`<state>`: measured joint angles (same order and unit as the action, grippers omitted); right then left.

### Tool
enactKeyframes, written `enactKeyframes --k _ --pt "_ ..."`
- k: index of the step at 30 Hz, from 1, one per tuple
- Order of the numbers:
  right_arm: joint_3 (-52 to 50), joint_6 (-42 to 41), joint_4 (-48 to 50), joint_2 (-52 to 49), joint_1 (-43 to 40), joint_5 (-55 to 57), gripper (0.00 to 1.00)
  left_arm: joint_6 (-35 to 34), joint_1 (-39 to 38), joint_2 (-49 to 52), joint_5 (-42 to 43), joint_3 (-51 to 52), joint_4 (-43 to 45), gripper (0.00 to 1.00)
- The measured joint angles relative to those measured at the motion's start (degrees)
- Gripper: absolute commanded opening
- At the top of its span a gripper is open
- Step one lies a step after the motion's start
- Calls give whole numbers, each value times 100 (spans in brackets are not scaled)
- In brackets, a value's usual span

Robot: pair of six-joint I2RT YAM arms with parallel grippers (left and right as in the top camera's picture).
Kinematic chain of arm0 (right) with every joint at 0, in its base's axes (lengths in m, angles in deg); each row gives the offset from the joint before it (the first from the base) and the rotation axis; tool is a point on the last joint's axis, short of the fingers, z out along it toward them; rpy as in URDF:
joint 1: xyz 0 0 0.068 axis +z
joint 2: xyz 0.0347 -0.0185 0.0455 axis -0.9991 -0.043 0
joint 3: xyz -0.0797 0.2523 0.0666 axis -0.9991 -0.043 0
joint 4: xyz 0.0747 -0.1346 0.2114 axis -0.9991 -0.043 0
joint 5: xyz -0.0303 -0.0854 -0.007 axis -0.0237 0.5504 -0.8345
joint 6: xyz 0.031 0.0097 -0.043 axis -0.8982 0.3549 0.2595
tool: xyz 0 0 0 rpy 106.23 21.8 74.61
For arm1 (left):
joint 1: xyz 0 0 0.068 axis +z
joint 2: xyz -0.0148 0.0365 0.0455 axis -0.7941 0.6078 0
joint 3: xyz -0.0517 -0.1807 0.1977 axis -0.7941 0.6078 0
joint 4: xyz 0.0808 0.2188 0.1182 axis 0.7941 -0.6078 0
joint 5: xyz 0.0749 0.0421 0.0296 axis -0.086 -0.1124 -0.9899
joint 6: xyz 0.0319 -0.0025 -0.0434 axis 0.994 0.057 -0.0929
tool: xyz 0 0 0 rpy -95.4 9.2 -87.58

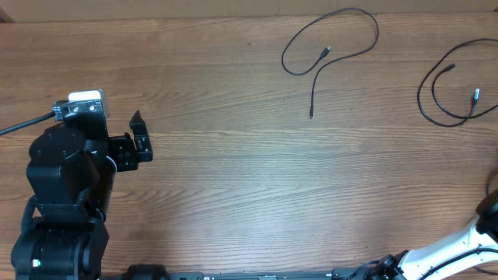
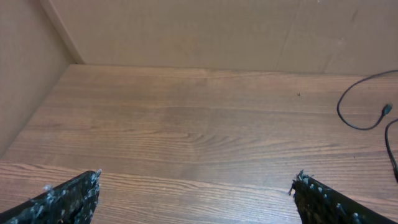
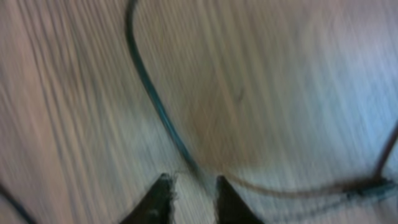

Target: Untangle cables

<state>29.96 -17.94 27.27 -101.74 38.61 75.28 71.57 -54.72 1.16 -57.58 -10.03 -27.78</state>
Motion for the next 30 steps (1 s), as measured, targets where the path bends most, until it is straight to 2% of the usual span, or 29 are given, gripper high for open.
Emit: enactKeyframes --k 4,5,6,7,8,10,11,13,15,16,17,18,21,25,30 --pt "249 114 -605 2 129 -356 54 0 0 0 0 0 2 100" --pt "428 138 -918 2 125 -400 61 0 0 0 0 0 2 100" --pt "636 168 -1231 15 118 -407 75 2 0 0 0 0 7 100" --pt "848 195 -1510 44 111 -391 95 0 2 0 0 0 7 100" --pt "1001 190 -1757 105 103 -367 100 0 0 0 0 0 11 100" --pt "1261 203 -2430 299 94 -249 100 0 0 0 0 0 24 99" --pt "1311 151 -2809 452 92 -179 98 0 2 0 0 0 33 100" --pt "1377 -4 -3587 658 92 17 79 0 0 0 0 0 42 99" --pt "1333 -203 -4054 750 90 238 39 0 0 0 0 0 42 100" --pt "1272 -271 -4203 754 92 337 23 0 0 0 0 0 42 99" --pt "1167 -363 -4334 752 90 424 11 2 0 0 -2 0 42 100" --pt "1040 -516 -4476 741 90 527 4 2 0 0 -2 0 42 100" --pt "640 -907 -4677 726 92 881 4 0 0 0 0 0 44 99" --pt "-7 -1154 -4433 721 85 1368 4 0 0 0 0 0 44 99" --pt "-1008 -1244 -3547 710 76 1740 4 0 2 0 0 0 44 99"
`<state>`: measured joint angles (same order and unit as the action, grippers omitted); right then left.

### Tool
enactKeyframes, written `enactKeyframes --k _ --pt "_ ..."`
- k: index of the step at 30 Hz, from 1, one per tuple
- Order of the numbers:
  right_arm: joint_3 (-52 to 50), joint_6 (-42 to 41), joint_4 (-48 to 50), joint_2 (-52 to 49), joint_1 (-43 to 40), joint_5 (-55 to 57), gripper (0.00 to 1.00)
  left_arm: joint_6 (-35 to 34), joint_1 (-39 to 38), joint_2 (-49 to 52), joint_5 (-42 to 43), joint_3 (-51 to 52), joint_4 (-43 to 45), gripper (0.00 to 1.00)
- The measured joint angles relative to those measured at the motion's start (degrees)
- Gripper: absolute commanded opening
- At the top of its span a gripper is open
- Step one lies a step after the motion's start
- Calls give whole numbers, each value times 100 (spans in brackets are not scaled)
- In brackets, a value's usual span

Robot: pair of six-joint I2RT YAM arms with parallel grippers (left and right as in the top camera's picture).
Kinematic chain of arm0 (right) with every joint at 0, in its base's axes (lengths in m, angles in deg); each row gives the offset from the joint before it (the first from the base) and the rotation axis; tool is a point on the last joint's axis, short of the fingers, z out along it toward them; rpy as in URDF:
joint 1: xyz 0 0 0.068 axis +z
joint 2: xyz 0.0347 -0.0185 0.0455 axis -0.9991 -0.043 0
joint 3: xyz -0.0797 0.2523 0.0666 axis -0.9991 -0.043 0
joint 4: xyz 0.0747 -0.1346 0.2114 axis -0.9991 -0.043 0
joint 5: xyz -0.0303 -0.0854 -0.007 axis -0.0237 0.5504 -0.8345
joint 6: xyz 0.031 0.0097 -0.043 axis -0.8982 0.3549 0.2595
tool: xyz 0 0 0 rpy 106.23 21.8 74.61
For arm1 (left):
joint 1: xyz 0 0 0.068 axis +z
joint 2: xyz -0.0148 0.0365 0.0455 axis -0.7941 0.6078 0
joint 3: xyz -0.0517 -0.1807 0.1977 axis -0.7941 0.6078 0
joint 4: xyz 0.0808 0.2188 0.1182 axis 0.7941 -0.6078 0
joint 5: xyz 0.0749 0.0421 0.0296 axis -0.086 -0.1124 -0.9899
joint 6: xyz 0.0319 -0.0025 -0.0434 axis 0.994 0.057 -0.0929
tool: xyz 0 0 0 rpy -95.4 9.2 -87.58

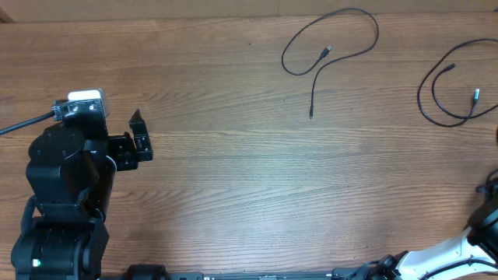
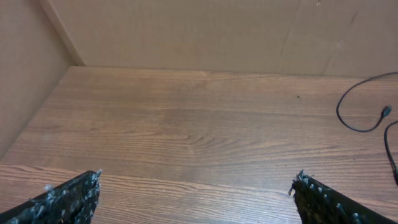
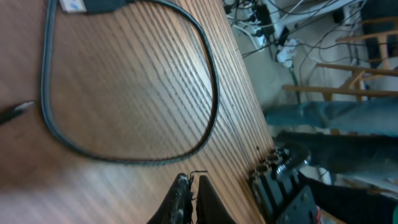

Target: Untangle cables

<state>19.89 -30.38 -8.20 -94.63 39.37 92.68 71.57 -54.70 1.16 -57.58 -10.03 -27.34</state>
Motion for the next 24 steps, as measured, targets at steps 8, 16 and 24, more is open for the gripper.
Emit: enactKeyframes --k 8,16,24 --pt "-850 297 1349 -11 -15 168 4 2 -2 0 0 0 0 100" --pt "-1633 691 2850 -13 -48 116 4 0 0 0 0 2 2 100" --pt "-1921 1233 3637 197 -90 -15 4 0 -2 0 0 2 0 100"
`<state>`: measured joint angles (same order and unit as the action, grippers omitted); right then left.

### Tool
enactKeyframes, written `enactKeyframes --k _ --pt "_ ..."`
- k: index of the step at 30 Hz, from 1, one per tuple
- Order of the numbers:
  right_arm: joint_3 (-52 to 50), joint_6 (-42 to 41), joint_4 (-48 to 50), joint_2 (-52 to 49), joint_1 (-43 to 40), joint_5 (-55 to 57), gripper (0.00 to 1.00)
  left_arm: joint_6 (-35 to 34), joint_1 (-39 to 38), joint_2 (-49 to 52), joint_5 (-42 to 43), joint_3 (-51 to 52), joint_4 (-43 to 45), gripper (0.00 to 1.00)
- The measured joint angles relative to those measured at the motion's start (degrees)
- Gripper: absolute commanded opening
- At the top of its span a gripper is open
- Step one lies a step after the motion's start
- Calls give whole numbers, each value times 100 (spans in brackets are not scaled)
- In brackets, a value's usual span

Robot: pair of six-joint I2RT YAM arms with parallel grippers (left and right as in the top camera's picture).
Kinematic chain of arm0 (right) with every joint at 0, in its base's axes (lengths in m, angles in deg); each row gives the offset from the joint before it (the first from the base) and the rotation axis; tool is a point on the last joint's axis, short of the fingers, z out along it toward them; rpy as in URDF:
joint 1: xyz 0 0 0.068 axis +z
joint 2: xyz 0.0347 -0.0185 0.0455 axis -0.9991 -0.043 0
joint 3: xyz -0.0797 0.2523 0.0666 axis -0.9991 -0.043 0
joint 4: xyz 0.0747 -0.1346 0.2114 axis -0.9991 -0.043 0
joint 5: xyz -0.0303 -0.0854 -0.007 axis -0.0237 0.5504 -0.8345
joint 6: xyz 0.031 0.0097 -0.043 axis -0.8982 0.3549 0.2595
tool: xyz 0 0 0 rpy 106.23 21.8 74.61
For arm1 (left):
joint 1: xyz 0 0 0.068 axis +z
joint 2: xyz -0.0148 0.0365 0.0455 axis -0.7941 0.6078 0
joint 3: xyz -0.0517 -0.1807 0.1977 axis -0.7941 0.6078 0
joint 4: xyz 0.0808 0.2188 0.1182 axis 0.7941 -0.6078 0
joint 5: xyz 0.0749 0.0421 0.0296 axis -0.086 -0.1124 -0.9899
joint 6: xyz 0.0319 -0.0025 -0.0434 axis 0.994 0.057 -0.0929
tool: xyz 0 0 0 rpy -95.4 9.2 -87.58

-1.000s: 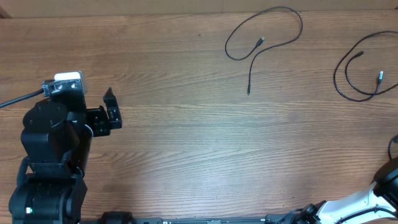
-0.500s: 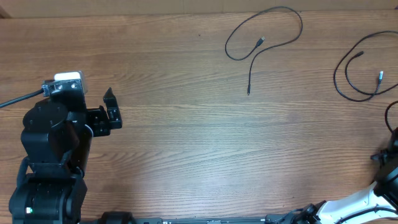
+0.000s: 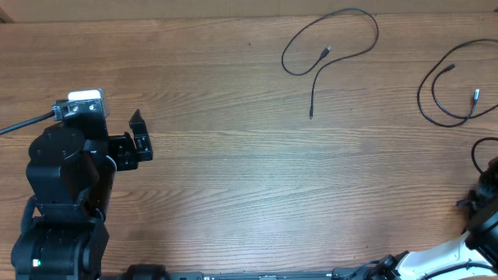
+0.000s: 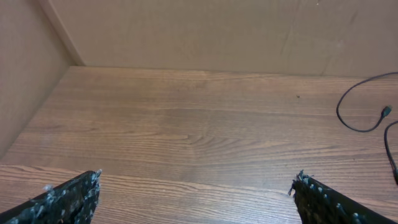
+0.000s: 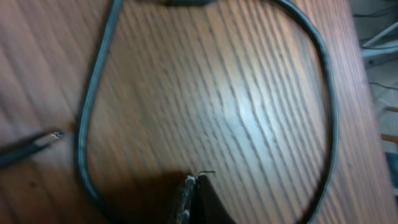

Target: Untangle cables

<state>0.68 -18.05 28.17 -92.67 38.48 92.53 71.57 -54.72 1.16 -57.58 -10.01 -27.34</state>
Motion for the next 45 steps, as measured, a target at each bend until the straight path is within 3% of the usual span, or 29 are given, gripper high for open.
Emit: enactKeyframes --k 7,12,20,25,32,36,40,43,45 --pt "83 -24 2334 55 234 -1873 4 0 0 0 0 0 0 99" --pt "79 -269 2889 -35 551 -2837 4 2 0 0 0 -2 2 100" --pt "203 -352 2234 -4 590 -3156 4 0 0 0 0 -2 0 100" --pt "634 44 651 61 516 -3235 9 0 0 0 0 0 -2 100" --pt "3084 748 -1381 560 505 -3217 29 0 0 0 0 -2 -2 100" --pt "4210 1185 -1786 1228 750 -3397 38 0 0 0 0 0 0 99" --pt "4487 1502 -1832 1740 1351 -3773 44 2 0 0 0 0 0 100" --pt "4487 1615 -1932 1910 1974 -3908 63 2 0 0 0 0 -2 100" --pt "4487 1635 -1967 1961 2450 -3941 95 0 0 0 0 0 -2 99"
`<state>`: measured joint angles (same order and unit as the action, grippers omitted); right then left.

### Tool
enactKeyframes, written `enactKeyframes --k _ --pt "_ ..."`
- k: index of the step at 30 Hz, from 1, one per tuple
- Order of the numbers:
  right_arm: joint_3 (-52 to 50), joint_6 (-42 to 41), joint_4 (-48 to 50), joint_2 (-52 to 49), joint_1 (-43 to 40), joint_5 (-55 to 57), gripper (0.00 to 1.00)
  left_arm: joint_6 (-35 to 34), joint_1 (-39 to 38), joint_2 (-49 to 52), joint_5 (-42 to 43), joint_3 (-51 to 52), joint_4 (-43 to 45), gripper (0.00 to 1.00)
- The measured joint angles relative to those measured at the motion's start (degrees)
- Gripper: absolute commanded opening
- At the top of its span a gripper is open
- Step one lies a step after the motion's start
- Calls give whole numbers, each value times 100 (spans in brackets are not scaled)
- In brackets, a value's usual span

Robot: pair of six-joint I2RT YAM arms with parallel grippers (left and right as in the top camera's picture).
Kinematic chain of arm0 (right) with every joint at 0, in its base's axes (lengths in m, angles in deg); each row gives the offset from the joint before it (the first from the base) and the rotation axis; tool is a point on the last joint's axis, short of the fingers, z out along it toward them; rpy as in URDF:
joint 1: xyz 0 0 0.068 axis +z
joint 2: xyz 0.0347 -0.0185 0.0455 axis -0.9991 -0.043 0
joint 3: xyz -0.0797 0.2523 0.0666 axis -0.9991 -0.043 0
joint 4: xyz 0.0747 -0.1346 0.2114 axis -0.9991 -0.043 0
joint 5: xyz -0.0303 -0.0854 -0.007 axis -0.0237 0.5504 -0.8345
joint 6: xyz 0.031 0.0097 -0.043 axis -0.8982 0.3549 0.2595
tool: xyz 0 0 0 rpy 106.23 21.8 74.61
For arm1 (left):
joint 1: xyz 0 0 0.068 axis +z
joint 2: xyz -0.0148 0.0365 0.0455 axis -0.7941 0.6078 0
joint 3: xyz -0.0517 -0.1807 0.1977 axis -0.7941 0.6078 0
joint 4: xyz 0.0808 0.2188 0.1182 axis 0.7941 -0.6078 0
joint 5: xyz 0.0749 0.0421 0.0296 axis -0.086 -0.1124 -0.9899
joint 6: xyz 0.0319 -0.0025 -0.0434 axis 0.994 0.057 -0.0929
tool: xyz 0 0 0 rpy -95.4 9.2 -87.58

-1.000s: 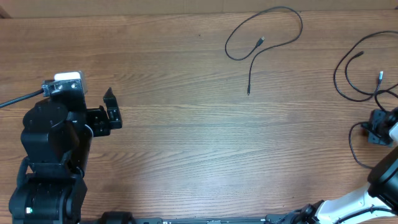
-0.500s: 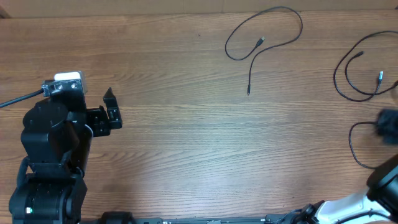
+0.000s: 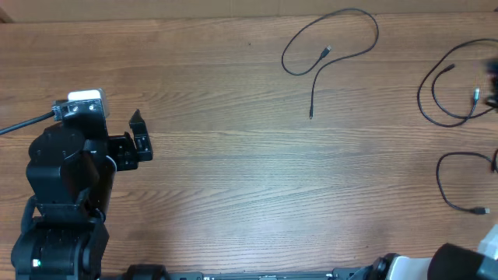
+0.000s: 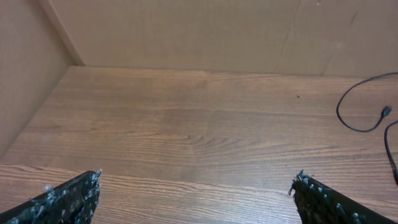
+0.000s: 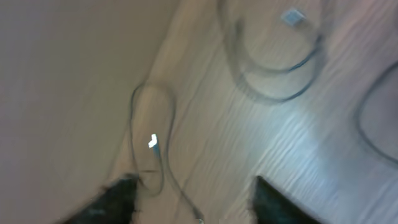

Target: Untangle cables

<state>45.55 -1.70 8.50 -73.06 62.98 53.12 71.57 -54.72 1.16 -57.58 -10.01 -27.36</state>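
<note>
Three black cables lie apart on the wooden table (image 3: 233, 194). One loops at the top middle (image 3: 342, 35), one at the far right (image 3: 436, 109), and a third curls at the right front (image 3: 447, 190). My left gripper (image 4: 199, 199) stands open over bare wood at the left, far from all of them; only the top-middle cable (image 4: 360, 106) shows at its right edge. My right gripper (image 5: 199, 205) is open with nothing between its fingers, and its view is blurred. Below it are a thin cable with a white plug (image 5: 153, 142) and a loop (image 5: 273, 74). Overhead it is a dark blur (image 3: 492, 82) at the right edge.
The left arm's base and camera (image 3: 66, 179) fill the front left corner. A cardboard wall (image 4: 186, 31) runs along the table's back and left side. The right and front edges of the table lie close to the right-front cable.
My right gripper was shut low over the table at the right front, by a cable loop. Now it is open and further back at the right edge. The loop lies whole on the table.
First my right gripper was nearly shut around a cable off the table's right side. It was then shut near the right edge, and a loop came into the overhead view at the right front. Now that cable lies separate and the gripper is open. The left arm never moved.
</note>
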Motion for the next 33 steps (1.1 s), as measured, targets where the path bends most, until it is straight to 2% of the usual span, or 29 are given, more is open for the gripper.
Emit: enactKeyframes --k 1,7,12,19,33 --pt "0 52 -52 22 256 17 100 0 0 0 0 0 0 100" --pt "-2 85 -710 203 1602 369 100 0 0 0 0 0 2 100" --pt "-2 -293 -1294 348 2273 1154 100 0 0 0 0 0 2 100" --pt "-4 -592 -1460 592 2433 1773 100 0 0 0 0 0 0 99" --pt "-48 -831 -2146 1641 2433 2317 100 0 0 0 0 0 0 99"
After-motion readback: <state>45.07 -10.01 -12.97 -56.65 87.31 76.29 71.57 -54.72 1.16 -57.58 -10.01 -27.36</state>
